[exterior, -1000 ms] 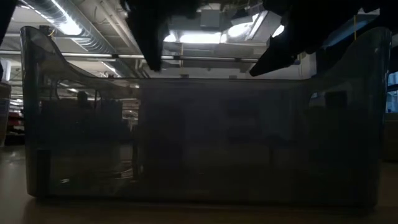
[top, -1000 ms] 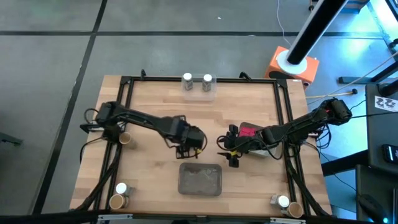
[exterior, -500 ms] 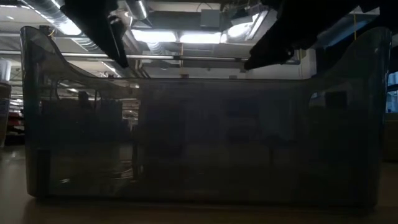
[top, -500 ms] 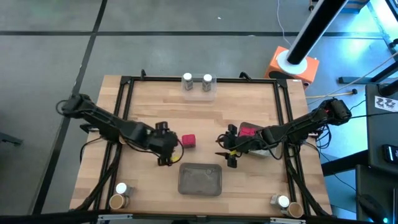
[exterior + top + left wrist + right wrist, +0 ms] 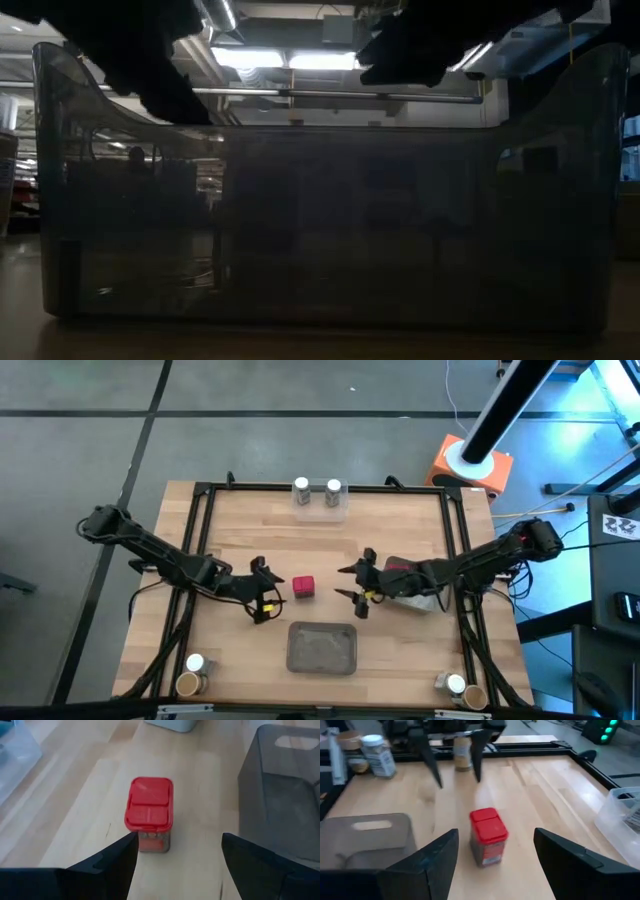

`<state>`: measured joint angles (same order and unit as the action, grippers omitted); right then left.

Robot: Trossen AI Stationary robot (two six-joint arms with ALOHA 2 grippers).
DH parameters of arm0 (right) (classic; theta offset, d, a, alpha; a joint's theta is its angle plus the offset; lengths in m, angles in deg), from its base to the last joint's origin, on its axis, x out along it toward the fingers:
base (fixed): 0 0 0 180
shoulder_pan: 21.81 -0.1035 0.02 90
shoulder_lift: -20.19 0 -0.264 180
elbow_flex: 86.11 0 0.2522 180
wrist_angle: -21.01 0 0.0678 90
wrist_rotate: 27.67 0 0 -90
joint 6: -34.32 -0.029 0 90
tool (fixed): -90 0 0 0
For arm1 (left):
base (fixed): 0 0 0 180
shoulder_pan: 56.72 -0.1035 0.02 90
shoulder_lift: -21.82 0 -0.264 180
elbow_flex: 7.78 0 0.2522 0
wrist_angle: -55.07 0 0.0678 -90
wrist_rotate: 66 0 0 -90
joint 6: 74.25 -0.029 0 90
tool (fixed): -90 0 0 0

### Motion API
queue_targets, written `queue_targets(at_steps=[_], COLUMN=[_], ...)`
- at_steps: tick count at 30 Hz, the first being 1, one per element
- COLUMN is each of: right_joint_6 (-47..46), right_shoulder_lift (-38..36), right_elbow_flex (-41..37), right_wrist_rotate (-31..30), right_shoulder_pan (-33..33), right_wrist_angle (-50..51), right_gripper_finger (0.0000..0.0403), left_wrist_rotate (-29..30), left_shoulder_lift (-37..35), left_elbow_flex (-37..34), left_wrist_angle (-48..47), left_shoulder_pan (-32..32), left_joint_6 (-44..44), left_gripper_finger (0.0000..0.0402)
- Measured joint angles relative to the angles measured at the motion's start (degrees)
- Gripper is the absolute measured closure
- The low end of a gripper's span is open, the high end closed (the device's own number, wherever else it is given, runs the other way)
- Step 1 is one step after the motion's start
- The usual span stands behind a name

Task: Sort spices by type
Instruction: Put the red seasoning can into the gray bin

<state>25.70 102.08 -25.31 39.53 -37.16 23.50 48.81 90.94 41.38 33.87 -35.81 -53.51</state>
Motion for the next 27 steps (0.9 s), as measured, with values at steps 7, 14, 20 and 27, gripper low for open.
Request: queue_targets(at_steps=[7,14,20,27], right_joint_6=[-0.4,3.7,10.7,11.8], right_shoulder_lift=[8.3,17.2,20.8,24.5], right_elbow_flex=[7.2,17.2,18.9,19.1], right_wrist_rotate=[10.5,12.6,16.4,17.0], right_shoulder_pan=[5.3,7.7,8.1,9.7], right_wrist_angle=[-0.4,7.7,8.0,6.2], right_gripper_finger=[0.0126,0.0081,0.0076,0.0093], left_wrist_rotate=[0.0,0.0,0.0,0.0], left_shoulder_lift=[0.0,0.0,0.0,0.0], left_elbow_flex=[-2.9,-2.9,-2.9,-2.9], left_wrist_angle=[2.1,2.4,2.6,2.6], left_shoulder_pan=[0.0,0.7,0.9,0.7], left_joint_6=[0.1,0.3,0.3,0.3], left_gripper_finger=[0.0133,0.0133,0.0133,0.0133])
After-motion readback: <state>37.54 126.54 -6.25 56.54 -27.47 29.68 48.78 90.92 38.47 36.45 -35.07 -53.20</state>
